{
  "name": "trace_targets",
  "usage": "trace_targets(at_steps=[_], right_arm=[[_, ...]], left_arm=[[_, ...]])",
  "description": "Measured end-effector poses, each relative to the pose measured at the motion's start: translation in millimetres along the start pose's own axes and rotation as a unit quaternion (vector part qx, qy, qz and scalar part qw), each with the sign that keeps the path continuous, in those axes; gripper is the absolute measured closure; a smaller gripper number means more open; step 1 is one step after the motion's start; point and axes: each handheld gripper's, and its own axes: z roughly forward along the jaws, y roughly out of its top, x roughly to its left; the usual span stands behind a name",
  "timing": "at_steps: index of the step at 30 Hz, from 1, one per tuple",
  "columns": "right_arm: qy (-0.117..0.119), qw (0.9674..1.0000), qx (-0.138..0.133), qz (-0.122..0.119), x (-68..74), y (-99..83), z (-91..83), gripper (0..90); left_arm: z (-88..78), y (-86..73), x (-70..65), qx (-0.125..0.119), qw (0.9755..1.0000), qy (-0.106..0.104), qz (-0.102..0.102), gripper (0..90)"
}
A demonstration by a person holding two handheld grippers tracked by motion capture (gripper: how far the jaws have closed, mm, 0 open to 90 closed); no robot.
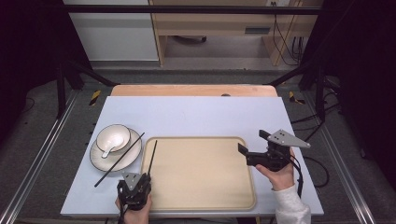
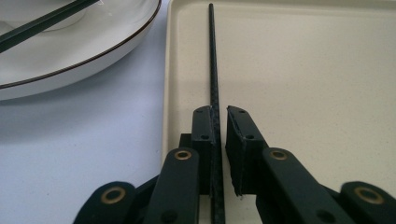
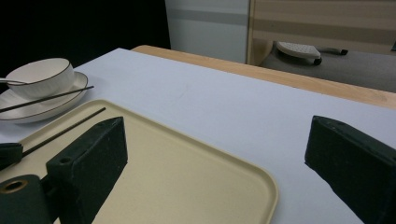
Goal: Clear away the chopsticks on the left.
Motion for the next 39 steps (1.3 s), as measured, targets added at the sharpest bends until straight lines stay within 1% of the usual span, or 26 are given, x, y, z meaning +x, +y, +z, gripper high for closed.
trace_targets(at_steps=[6,7,10,11,12,14,15,16,17,18,19,20,21,22,23,24,25,26,27,28,29,30,33,34,36,39], right_arm=[[-0.002,1.0,-0.004,0.0,-0.7,0.2,-0.7,6.0],[-0.002,1.0,-0.004,0.0,-1.1,0.3,-1.1,5.9],[-0.002,1.0,-0.006,0.0,-2.8,0.3,-2.6,6.0],[-0.002,1.0,-0.006,0.0,-2.8,0.3,-2.6,6.0],[-0.002,1.0,-0.005,0.001,-2.9,0.4,-3.0,6.0],[-0.004,1.0,-0.007,0.004,-3.0,0.6,-3.6,6.0],[-0.004,1.0,-0.008,0.005,-3.1,0.9,-4.2,6.0],[-0.004,1.0,-0.008,0.005,-3.1,0.9,-4.2,6.0],[-0.004,0.9999,-0.009,0.004,-3.0,1.2,-4.6,6.0],[-0.003,0.9999,-0.01,0.003,-3.1,1.3,-4.9,6.0],[-0.003,0.9999,-0.01,0.003,-3.1,1.3,-4.9,6.0],[-0.004,0.9999,-0.009,0.003,-3.0,1.4,-5.1,6.0],[-0.003,0.9999,-0.009,0.004,-3.0,1.4,-5.2,6.0],[-0.002,1.0,-0.009,0.004,-3.3,1.4,-5.4,6.0],[-0.003,0.9999,-0.007,0.008,-3.2,1.0,-5.4,6.0],[-0.002,0.9999,-0.008,0.006,-3.7,0.8,-5.1,6.0],[-0.002,0.9999,-0.008,0.006,-3.7,0.8,-5.1,6.0],[-0.001,0.9999,-0.007,0.007,-3.7,0.8,-5.4,6.0],[0.002,0.9999,-0.01,0.009,-3.2,1.5,-6.2,6.0],[0.003,0.9999,-0.011,0.009,-2.9,2.2,-7.1,6.0],[0.003,0.9999,-0.013,0.008,-2.6,2.8,-8.2,6.0],[0.003,0.9999,-0.013,0.008,-2.6,2.8,-8.2,6.0],[0.003,0.9998,-0.019,0.008,-2.3,4.0,-11.1,6.0],[0.003,0.9998,-0.02,0.008,-2.7,4.4,-12.4,6.0],[0.002,0.9998,-0.019,0.007,-3.4,4.1,-12.4,6.0],[-0.001,0.9998,-0.018,0.008,-4.6,2.9,-11.4,6.0]], left_arm=[[-5.1,4.9,1.9,-0.001,0.9999,-0.013,0.003,75.9],[-7.5,7.2,2.9,-0.005,0.9998,-0.018,0.002,74.9],[-17.1,19.2,8.5,-0.017,0.9989,-0.043,0.003,70.2],[-17.1,19.2,8.5,-0.017,0.9989,-0.043,0.003,68.4],[-20.3,24.4,10.2,-0.022,0.9981,-0.057,0.01,68.4],[-24.6,30.2,12.5,-0.033,0.997,-0.069,0.015,65.3],[-27.6,35.9,13.8,-0.036,0.9964,-0.072,0.025,62.3],[-27.6,35.9,13.8,-0.036,0.9964,-0.072,0.025,61.0],[-28.8,41.1,15.5,-0.036,0.9954,-0.082,0.035,59.5],[-28.7,43.5,16.4,-0.033,0.9948,-0.088,0.039,57.5],[-28.7,43.5,16.4,-0.033,0.9948,-0.088,0.039,56.0],[-29.1,46.2,17.9,-0.028,0.9941,-0.092,0.051,56.0],[-30.0,49.2,19.4,-0.026,0.9922,-0.105,0.062,54.1],[-30.7,50.9,20.6,-0.024,0.9915,-0.109,0.067,51.6],[-32.9,55.5,23.8,-0.014,0.9894,-0.12,0.081,48.4],[-32.9,55.5,23.8,-0.014,0.9894,-0.12,0.081,46.5],[-34.5,57.4,25.1,-0.014,0.9881,-0.125,0.089,46.5],[-36.4,59.3,26.5,-0.015,0.9865,-0.131,0.097,44.2],[-38.4,61.0,28.2,-0.012,0.9857,-0.133,0.104,41.5],[-41.5,63.5,32.0,-0.013,0.9842,-0.135,0.114,40.5],[-42.7,64.3,34.1,-0.011,0.9832,-0.14,0.117,38.9],[-42.7,64.3,34.1,-0.011,0.9832,-0.14,0.117,37.6],[-43.6,63.6,40.4,-0.006,0.9775,-0.164,0.133,34.7],[-42.2,62.6,45.6,0.002,0.9759,-0.168,0.139,31.9],[-40.4,62.3,50.6,0.004,0.9743,-0.176,0.14,29.9],[-39.2,62.4,53.8,0.002,0.9734,-0.184,0.136,28.3]])
